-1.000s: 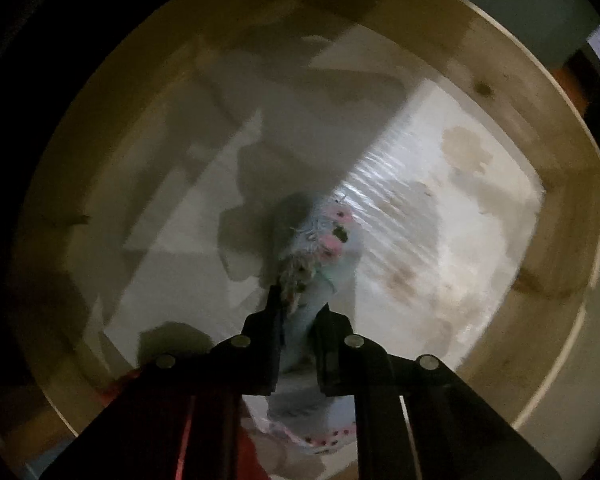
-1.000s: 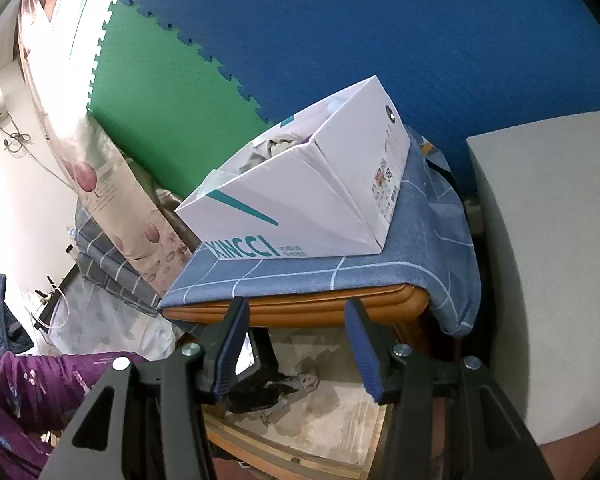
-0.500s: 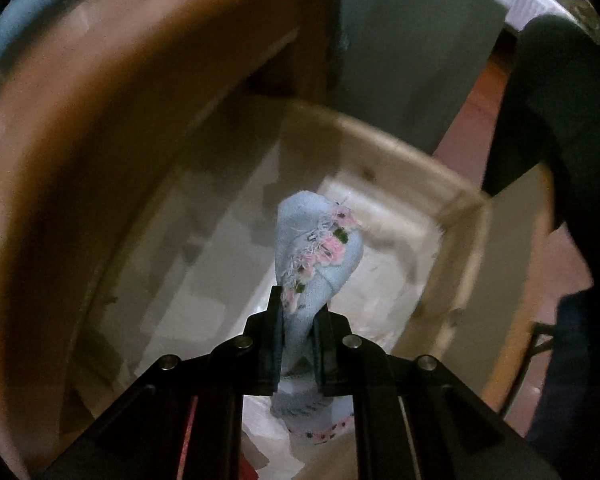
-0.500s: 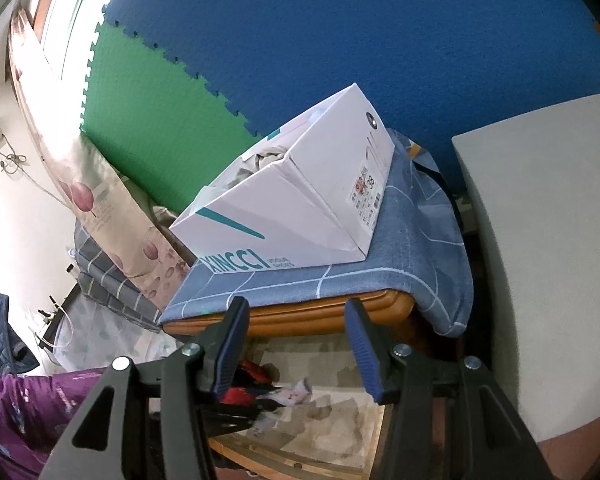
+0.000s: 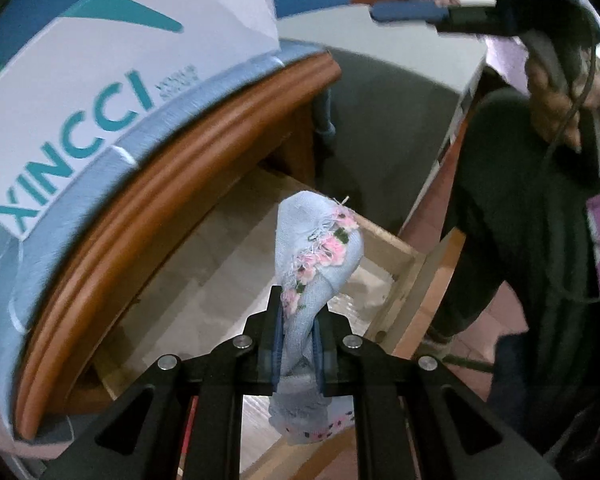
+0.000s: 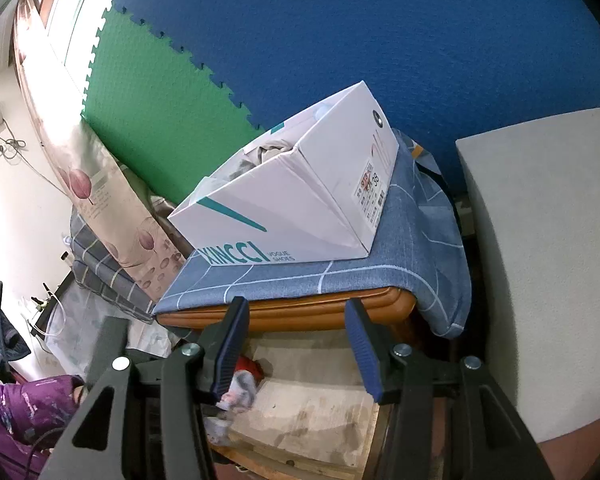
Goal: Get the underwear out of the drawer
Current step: 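Lift the floral sock with the left gripper and release it into the shoebox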
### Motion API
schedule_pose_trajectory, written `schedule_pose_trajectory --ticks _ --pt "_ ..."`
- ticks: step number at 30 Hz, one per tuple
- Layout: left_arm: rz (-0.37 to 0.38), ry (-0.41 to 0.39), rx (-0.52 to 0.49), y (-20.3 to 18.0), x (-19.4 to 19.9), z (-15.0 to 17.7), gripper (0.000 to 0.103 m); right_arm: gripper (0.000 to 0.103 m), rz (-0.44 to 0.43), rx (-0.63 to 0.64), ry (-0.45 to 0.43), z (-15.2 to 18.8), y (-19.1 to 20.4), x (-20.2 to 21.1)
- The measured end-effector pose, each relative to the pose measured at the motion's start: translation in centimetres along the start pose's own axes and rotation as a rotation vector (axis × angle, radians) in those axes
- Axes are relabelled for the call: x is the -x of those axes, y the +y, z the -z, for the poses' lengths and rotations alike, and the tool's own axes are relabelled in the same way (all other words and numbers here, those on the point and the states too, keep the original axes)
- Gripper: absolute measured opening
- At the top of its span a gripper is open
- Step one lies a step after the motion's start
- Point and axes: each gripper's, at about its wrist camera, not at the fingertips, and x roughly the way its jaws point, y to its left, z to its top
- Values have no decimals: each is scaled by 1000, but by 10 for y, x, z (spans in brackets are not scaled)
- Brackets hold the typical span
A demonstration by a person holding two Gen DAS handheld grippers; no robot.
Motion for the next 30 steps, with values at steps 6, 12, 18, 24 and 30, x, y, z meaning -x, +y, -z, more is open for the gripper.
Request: schedule_pose_trajectory --ticks 6,12,18,24,30 --pt "22 -89 100 8 38 -13 11 51 9 18 7 1 3 -2" --pt "30 -202 137 18 92 -33 11 51 10 28 8 1 4 -2" --pt "17 -280 180 39 135 -65 11 51 9 31 6 1 5 -2" --pt "-72 -328 269 91 161 -107 11 51 2 37 3 1 6 0" --pt "-177 -339 324 144 158 -152 11 51 -6 42 2 1 7 0"
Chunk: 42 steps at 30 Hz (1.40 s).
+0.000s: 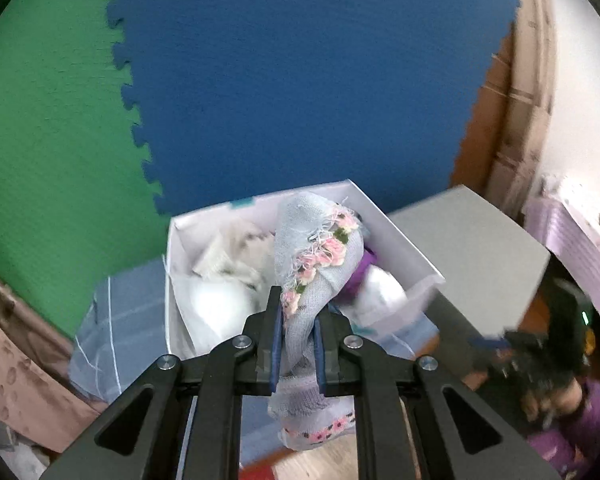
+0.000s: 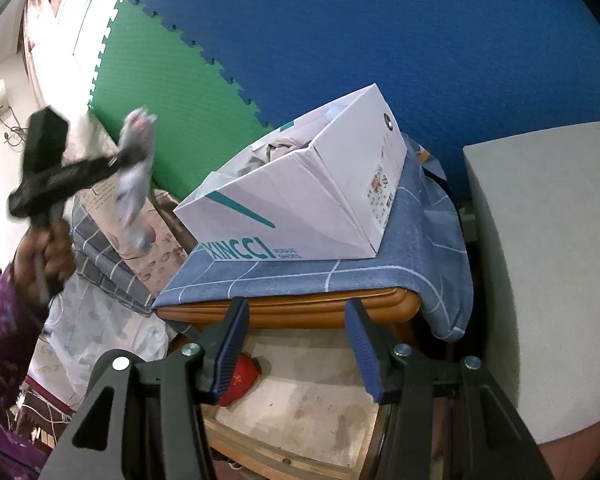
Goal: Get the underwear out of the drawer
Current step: 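Lift the floral sock with the left gripper and release it into the shoebox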
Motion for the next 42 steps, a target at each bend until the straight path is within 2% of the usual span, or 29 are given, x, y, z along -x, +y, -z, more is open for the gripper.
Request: schedule_pose_trajectory --ticks 6,14,25,35,36,38,39,40,41,42 --pt "-73 32 57 29 -50 -34 12 51 -7 8 3 0 1 0" --pt "-144 93 117 59 -109 -49 12 51 -20 9 6 0 0 -1" --pt "-180 175 145 74 -155 -38 14 51 -33 8 9 0 -1 -1" --pt "-205 214 178 85 -173 -32 20 51 -35 13 16 1 1 -3" --pt "-205 213 177 85 -173 -31 22 51 -36 13 16 0 1 -2" --pt "-231 206 160 83 -172 -31 45 51 -35 13 15 0 1 -2" --pt "-257 198 141 80 -171 -32 66 51 -34 14 16 0 1 -2" --pt "-282 178 121 77 -167 -33 77 51 -32 16 18 1 1 -2" --pt "-309 146 99 73 -161 -35 83 51 -29 19 19 0 2 -2" --pt "-347 105 68 67 -154 -36 96 51 -24 23 22 1 3 -3"
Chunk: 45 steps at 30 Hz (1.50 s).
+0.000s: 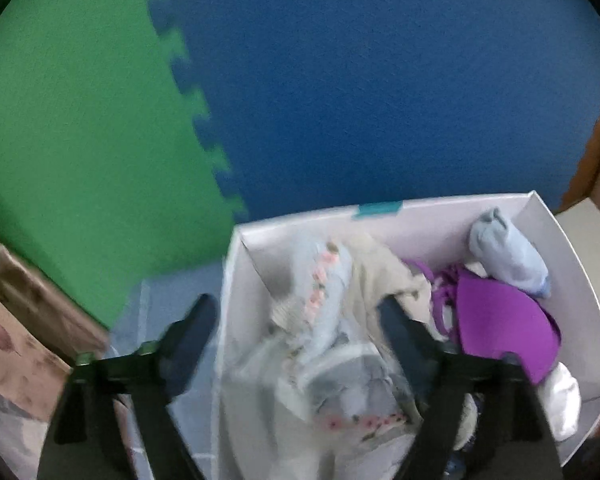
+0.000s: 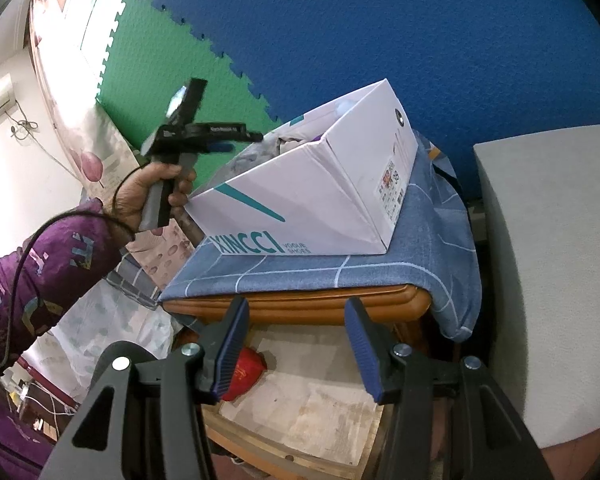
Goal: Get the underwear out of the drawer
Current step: 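Lift the floral sock with the left gripper and release it into the shoebox, then lower the right gripper into the drawer and grasp the red sock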
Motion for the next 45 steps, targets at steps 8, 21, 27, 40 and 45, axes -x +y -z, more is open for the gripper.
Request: schedule_pose_trajectory --ticks 8,21,27,40,45 --pt "-40 -193 43 13 72 28 103 51 74 144 65 8 26 -13" --pt "-7 -75 90 82 136 227 103 51 -13 260 504 65 95 -116" --pt "-27 -69 256 120 148 284 102 51 -79 -102 662 102 101 -191" --pt "-61 -178 275 129 170 306 103 51 79 -541 710 150 107 -288" --pt "-51 -166 352 149 171 316 103 51 119 -634 683 157 107 -308"
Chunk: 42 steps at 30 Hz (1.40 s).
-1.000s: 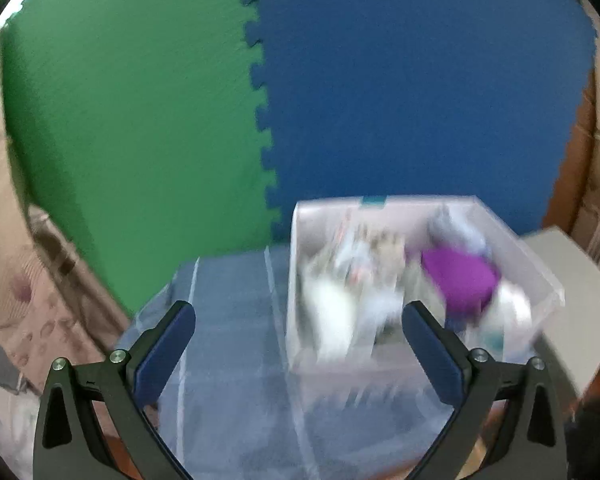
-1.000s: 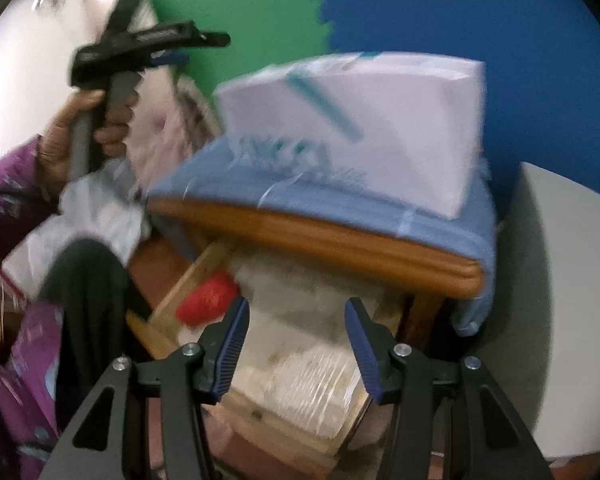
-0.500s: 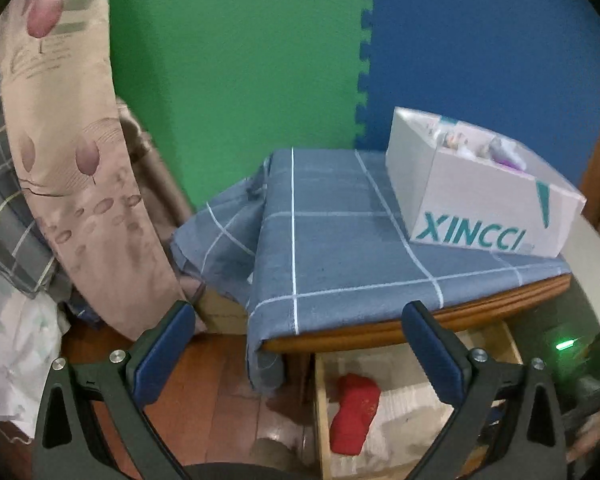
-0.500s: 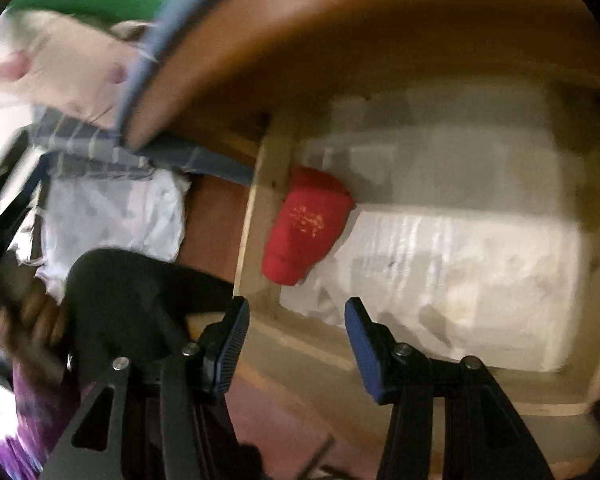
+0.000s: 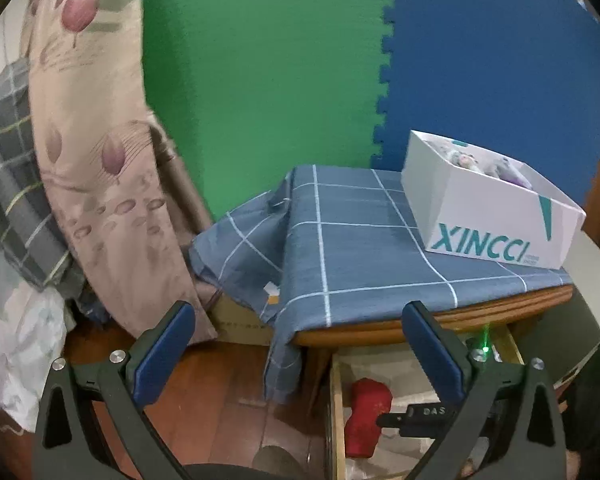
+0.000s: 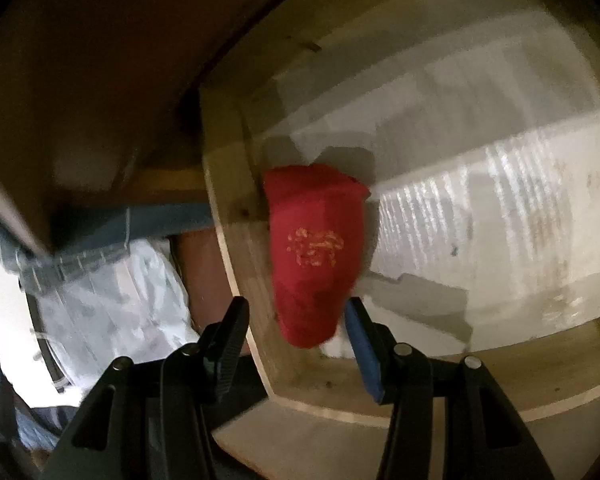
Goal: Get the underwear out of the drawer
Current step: 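Lower the right gripper into the drawer and grasp the red sock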
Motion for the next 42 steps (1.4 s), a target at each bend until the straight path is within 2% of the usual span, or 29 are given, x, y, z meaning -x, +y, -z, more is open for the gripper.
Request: schedule_pose_trajectory --ticks 8,14,17,19,22,23,25,28,32,35,36,37,38,42 --pt "62 9 158 34 -1 1 102 51 57 -42 -33 -5 13 -18" --pt "120 25 336 66 -6 6 102 53 115 -89 -59 -10 18 -31" --pt "112 20 388 75 -6 9 102 54 150 -95 -60 -13 27 -40" --pt "105 21 384 75 -6 9 102 55 229 -80 -44 -15 35 -49" --pt "79 17 330 67 -4 7 102 55 255 -94 -23 -18 42 -59" --pt "76 16 313 65 -4 7 102 58 307 -80 -1 -20 46 -65" --pt "69 16 276 59 -4 6 102 60 354 -82 60 -26 49 -79" --pt "70 21 248 55 -5 5 102 66 386 -138 137 -32 40 -94" --pt "82 24 265 58 -6 5 102 66 373 -156 165 -41 42 -97" --pt "95 33 304 64 -8 7 102 66 344 -143 123 -50 41 -91" --pt "96 35 313 66 -8 7 102 63 341 -137 115 -51 41 -88" --pt "98 39 322 67 -9 8 102 49 320 -134 116 -53 41 -87" --pt "98 41 325 68 -9 8 102 40 294 -119 124 -54 41 -85" --pt "61 57 277 58 -11 6 102 32 269 -46 146 -61 42 -76"
